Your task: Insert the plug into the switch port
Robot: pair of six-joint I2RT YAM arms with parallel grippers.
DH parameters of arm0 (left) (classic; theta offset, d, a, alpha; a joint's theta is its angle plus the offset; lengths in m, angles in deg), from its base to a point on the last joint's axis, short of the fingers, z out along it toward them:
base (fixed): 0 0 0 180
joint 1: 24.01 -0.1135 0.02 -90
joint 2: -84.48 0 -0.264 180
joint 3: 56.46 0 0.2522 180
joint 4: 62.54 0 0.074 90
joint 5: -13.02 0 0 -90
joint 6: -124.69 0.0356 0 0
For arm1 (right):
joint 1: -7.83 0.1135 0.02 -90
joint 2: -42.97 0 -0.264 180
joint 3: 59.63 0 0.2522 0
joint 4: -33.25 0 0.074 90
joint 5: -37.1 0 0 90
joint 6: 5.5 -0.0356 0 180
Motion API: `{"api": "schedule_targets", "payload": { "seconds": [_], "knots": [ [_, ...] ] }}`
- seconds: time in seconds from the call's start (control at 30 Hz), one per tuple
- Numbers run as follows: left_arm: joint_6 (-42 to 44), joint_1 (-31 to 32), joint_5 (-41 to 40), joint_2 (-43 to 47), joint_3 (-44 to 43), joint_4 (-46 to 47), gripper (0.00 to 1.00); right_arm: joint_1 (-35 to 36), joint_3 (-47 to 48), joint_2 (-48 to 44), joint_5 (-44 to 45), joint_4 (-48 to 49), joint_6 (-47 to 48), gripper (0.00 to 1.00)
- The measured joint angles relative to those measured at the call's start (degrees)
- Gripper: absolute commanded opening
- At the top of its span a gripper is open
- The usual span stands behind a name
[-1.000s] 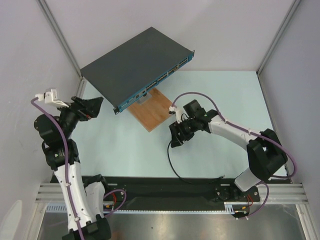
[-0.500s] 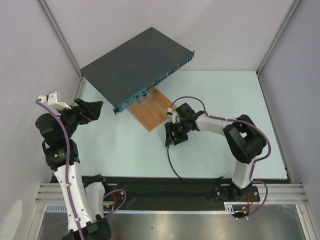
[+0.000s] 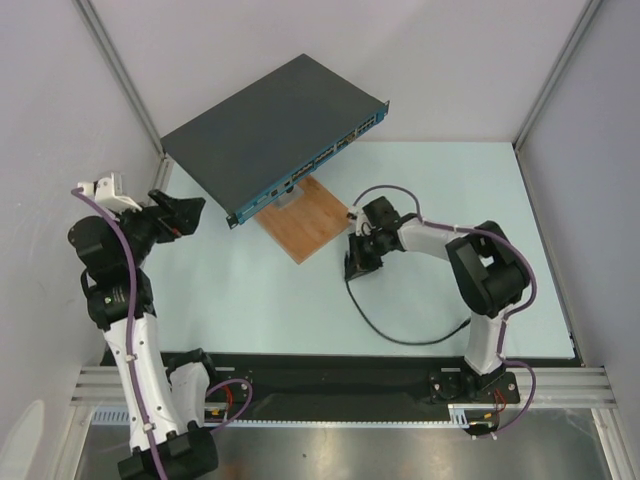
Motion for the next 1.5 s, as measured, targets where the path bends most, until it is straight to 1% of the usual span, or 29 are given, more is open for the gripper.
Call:
{"api": "schedule_targets", "payload": {
  "seconds": [0.13, 0.23, 0.3, 0.37, 0.47, 0.53, 0.67, 0.77, 0.9, 1.0, 1.13, 1.33, 1.5],
  "knots": [
    [-0.31, 0.0, 3.93, -0.98, -1.7, 1.38, 0.94, -5.25, -1.01, -3.45, -3.91, -3.61, 4.74, 0.0],
    [-0.92, 0.02, 8.26, -2.23, -4.11, 3.02, 0.91, -8.35, -0.42, -9.35, -8.85, -7.52, 10.38, 0.0],
    [-1.16, 0.57, 10.99, -3.15, -6.38, 4.11, 0.89, -8.92, 2.08, -13.35, -12.57, -11.02, 14.34, 0.0],
    [-1.07, 2.6, 12.94, -4.22, -9.05, 4.81, 0.89, -8.72, 6.93, -16.24, -16.65, -14.88, 18.47, 0.0],
    [0.5, 11.63, 14.34, -6.19, -13.68, 5.27, 0.89, -8.26, 15.37, -18.6, -22.43, -20.76, 25.05, 0.0],
    [1.16, 18.25, 15.06, -6.99, -15.02, 5.84, 0.89, -8.02, 20.24, -19.67, -25.77, -24.61, 29.33, 0.0],
    [2.16, 26.58, 16.68, -9.81, -16.44, 6.14, 0.88, -7.21, 24.7, -22.08, -30.25, -31.58, 36.13, 0.0],
    [4.55, 32.5, 16.74, -14.05, -19.17, 5.11, 0.86, -5.62, 25.73, -23.34, -31.08, -36.39, 40.5, 0.0],
    [8.59, 41.55, 16.04, -20.79, -21.7, 3.08, 0.83, -0.02, 25.88, -25.31, -29.53, -40.09, 44.87, 0.0],
    [10.34, 45.68, 14.91, -23.74, -21.7, 0.9, 0.82, 2.67, 25.9, -26.75, -28.83, -40.87, 46.25, 0.0],
    [11.47, 48.11, 14.01, -24.63, -21.7, -0.17, 0.79, 3.04, 26.91, -27.74, -28.26, -41.53, 47.06, 0.0],
    [11.45, 49.13, 14.29, -23.93, -20.96, 0.98, 0.79, 4.59, 28.02, -27.69, -28.02, -41.55, 47.65, 0.0],
    [11.08, 50.23, 14.25, -23.08, -18.67, 2.43, 0.79, 5.46, 28.92, -27.5, -28.02, -41.75, 47.91, 0.0]
  ]
}}
